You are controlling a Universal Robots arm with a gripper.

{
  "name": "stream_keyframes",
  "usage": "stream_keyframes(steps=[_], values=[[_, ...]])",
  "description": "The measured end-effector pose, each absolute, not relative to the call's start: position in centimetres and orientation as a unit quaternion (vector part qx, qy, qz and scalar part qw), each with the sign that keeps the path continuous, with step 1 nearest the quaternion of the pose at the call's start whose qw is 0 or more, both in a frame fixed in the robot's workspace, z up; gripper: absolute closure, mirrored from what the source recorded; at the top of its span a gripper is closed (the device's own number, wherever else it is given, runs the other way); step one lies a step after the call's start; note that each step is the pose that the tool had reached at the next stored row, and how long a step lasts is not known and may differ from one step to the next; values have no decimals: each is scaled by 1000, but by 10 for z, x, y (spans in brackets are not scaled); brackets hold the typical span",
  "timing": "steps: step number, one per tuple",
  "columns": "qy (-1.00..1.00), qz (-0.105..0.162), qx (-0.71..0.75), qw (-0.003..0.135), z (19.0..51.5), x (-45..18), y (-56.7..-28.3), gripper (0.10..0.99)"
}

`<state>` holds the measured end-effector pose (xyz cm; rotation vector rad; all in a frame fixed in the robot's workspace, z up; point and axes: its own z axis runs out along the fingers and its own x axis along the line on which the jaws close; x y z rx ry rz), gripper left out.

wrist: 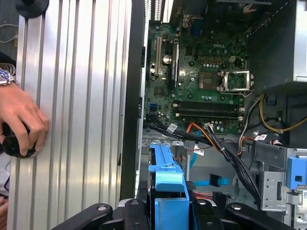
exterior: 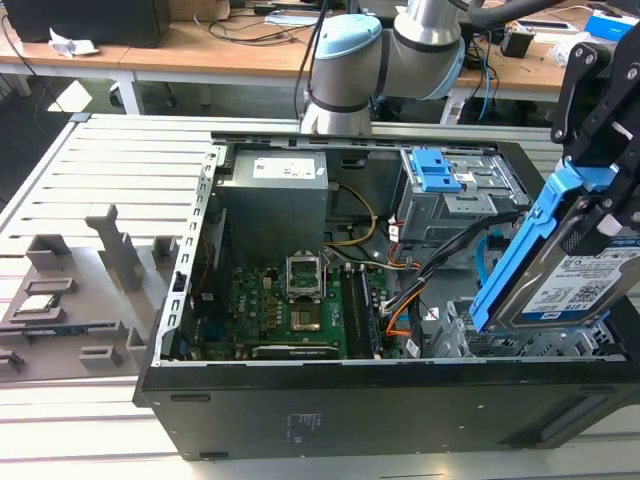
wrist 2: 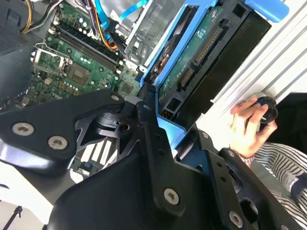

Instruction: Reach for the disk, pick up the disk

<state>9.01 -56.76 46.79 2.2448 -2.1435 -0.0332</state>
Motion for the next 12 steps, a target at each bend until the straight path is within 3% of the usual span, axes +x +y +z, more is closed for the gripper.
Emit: stream_keyframes(steps=[12], values=[[-697,-8,717,22,446,97,-543,718]])
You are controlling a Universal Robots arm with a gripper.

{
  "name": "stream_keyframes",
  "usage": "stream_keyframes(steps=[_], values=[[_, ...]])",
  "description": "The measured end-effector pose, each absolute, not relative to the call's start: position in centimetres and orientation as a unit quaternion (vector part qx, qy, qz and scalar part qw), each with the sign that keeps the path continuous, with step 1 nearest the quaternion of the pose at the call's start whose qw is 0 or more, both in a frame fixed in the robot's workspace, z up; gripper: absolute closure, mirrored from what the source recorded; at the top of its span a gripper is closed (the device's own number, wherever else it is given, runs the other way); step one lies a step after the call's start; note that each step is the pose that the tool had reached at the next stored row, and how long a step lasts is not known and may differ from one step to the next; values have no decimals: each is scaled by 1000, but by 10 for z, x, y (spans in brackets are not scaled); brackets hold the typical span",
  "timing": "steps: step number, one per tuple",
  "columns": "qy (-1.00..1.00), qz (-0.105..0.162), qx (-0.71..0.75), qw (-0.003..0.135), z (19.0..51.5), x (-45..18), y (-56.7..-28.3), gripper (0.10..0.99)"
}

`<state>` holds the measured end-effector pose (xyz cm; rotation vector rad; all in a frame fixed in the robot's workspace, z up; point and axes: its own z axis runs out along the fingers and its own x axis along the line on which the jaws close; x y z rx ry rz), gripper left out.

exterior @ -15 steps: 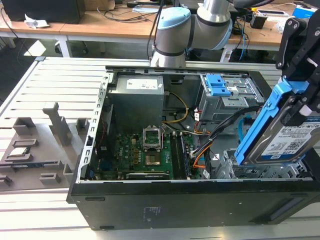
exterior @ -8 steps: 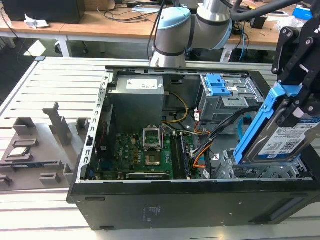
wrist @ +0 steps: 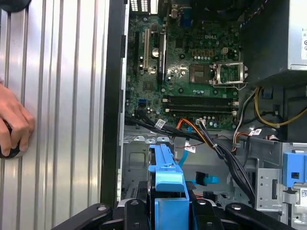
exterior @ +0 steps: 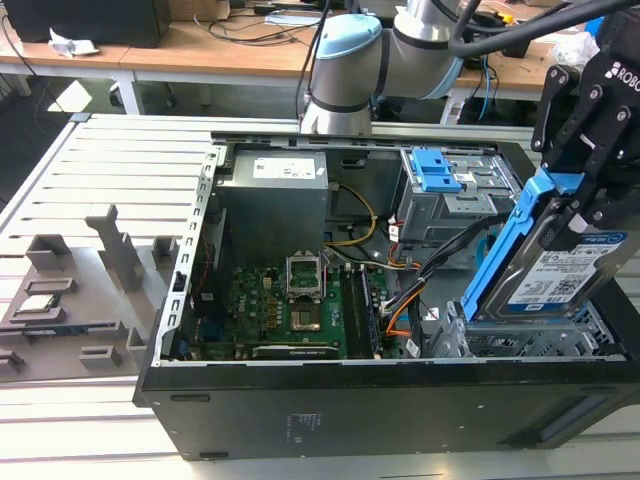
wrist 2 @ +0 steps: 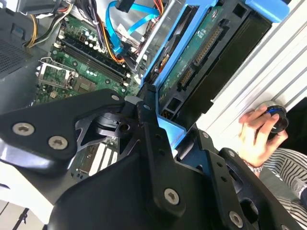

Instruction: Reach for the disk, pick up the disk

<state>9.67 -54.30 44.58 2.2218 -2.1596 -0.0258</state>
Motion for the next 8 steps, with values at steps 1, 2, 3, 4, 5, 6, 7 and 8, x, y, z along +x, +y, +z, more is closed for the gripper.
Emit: stream_keyframes(steps=[1,2,3,4,5,6,7,8], values=[[-697,-8,717,22,445,97,-543,718],[-697,-8,716,22,445,97,-543,718],[-697,-8,716,22,445,97,-543,718],[-697,-8,716,22,445,97,-543,718],[-697,-8,716,22,444,97,-543,718],[-697,-8,716,22,444,97,-543,718],[-697,-8,716,22,444,97,-543,718],[-697,-8,716,22,444,97,-543,718]])
